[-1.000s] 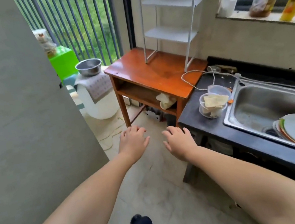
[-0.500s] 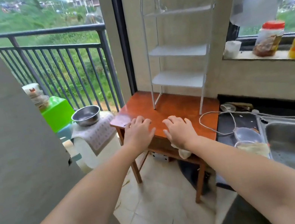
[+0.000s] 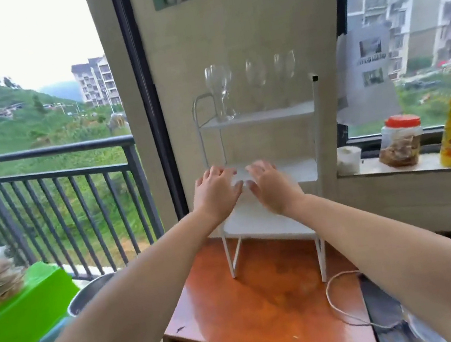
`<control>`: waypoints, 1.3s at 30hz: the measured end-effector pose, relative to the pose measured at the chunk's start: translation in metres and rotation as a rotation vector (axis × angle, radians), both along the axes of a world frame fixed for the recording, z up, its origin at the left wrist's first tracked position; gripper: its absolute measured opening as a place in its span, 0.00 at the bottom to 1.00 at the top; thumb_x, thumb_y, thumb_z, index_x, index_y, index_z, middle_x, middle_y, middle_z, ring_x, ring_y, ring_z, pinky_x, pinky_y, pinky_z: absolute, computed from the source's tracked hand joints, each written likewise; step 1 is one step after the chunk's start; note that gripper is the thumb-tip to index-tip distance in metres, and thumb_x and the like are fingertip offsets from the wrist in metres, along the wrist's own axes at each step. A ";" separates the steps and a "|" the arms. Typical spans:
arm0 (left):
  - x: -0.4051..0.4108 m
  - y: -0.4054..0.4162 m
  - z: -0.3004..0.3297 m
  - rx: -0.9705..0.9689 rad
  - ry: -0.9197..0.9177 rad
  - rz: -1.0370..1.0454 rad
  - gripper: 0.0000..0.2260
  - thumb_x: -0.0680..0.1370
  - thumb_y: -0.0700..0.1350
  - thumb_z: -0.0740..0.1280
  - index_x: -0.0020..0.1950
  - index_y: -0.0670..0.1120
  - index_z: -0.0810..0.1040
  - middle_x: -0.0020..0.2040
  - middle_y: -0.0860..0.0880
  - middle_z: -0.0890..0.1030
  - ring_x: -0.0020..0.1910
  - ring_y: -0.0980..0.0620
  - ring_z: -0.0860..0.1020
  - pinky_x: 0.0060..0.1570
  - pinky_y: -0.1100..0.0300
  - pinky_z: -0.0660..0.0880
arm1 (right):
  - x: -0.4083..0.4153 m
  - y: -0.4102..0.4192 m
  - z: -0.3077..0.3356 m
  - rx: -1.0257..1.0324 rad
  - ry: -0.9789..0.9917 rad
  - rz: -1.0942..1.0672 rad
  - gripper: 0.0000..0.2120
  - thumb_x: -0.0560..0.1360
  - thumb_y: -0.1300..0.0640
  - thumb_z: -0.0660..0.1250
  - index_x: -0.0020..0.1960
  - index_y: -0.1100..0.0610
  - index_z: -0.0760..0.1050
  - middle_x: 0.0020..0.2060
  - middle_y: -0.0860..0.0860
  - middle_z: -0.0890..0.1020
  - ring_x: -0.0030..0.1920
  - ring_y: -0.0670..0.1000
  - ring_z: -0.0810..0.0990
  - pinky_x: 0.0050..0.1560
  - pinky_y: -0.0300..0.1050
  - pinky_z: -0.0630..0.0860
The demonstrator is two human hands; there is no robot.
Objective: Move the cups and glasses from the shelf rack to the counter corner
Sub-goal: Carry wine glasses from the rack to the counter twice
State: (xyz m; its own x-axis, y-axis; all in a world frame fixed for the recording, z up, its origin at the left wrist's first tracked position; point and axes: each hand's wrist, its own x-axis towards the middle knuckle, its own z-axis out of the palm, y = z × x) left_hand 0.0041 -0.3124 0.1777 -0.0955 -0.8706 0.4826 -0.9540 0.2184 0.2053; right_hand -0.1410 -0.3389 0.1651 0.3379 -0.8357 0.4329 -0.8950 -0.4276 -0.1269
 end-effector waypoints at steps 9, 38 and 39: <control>-0.016 -0.124 0.121 -0.171 0.356 0.020 0.15 0.78 0.43 0.57 0.61 0.39 0.74 0.59 0.37 0.78 0.59 0.38 0.76 0.55 0.51 0.74 | -0.015 -0.093 0.122 -0.334 -0.206 -0.076 0.18 0.80 0.59 0.56 0.68 0.60 0.70 0.64 0.59 0.73 0.59 0.61 0.77 0.54 0.53 0.75; -0.014 -0.173 0.112 -0.012 0.847 -0.083 0.13 0.79 0.40 0.56 0.54 0.37 0.79 0.55 0.40 0.81 0.55 0.40 0.78 0.51 0.54 0.74 | -0.025 -0.165 0.150 0.203 -1.368 -0.135 0.09 0.79 0.61 0.57 0.55 0.59 0.74 0.44 0.54 0.76 0.26 0.46 0.76 0.18 0.33 0.71; -0.015 -0.167 0.110 -0.028 0.867 -0.084 0.14 0.79 0.40 0.56 0.53 0.37 0.79 0.54 0.40 0.81 0.54 0.40 0.79 0.51 0.54 0.74 | -0.021 -0.156 0.150 0.203 -1.356 -0.116 0.07 0.79 0.60 0.58 0.52 0.58 0.73 0.41 0.53 0.76 0.24 0.45 0.76 0.18 0.33 0.71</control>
State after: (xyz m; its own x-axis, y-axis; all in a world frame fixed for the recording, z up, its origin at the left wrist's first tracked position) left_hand -0.0106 -0.4789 0.2872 0.2522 -0.8641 0.4357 -0.4442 0.2966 0.8454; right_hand -0.1620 -0.4953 0.3151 -0.3231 -0.9173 0.2326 -0.0503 -0.2288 -0.9722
